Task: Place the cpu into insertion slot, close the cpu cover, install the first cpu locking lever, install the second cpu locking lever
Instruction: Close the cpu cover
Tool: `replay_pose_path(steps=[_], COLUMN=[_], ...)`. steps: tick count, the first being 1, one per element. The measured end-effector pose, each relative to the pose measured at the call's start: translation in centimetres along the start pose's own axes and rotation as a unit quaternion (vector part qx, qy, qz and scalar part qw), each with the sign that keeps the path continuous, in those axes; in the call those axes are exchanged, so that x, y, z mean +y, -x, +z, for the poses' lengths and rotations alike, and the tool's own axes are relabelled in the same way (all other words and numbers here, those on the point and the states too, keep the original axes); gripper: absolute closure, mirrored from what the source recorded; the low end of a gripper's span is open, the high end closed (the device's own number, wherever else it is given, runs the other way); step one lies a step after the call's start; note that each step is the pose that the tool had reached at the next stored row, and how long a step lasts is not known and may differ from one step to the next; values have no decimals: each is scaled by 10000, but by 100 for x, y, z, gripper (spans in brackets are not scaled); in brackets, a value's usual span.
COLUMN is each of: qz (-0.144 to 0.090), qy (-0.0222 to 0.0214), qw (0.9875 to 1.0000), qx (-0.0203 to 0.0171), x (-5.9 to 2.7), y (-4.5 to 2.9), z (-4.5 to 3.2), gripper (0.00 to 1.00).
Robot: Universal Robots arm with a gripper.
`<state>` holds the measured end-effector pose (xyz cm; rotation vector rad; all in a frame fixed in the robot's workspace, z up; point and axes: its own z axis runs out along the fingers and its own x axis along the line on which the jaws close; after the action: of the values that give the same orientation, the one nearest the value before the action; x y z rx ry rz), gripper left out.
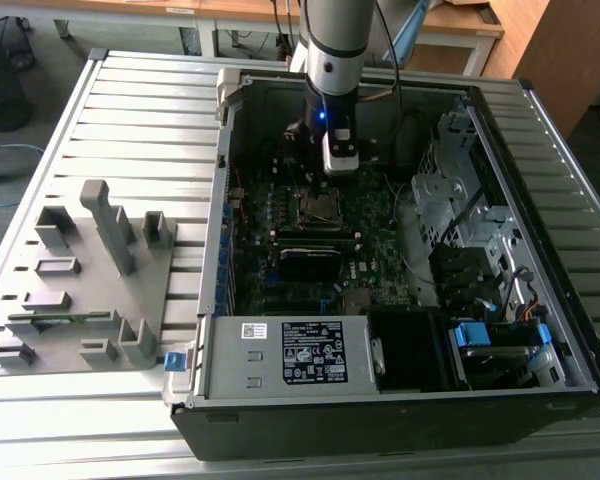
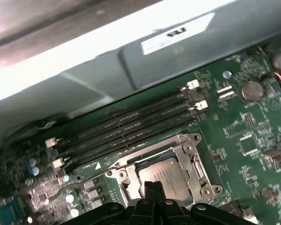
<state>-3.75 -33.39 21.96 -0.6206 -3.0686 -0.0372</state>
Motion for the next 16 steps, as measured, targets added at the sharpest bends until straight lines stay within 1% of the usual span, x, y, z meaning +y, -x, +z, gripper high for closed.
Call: replay_pose_path(steps=[2, 4, 6, 9, 10, 16], qz=[-180, -368, -548, -784, -811, -815], qy=[-3, -6, -8, -12, -12, -12], qw=[9998, 9993, 9985, 9969, 9967, 9967], qx=[4, 8, 11, 16, 17, 17], x=[0, 0, 0, 0, 0, 0], y=[0, 0, 0, 0, 0, 0], z=[2, 3, 4, 5, 5, 5], gripper=[89, 89, 89, 89, 89, 89])
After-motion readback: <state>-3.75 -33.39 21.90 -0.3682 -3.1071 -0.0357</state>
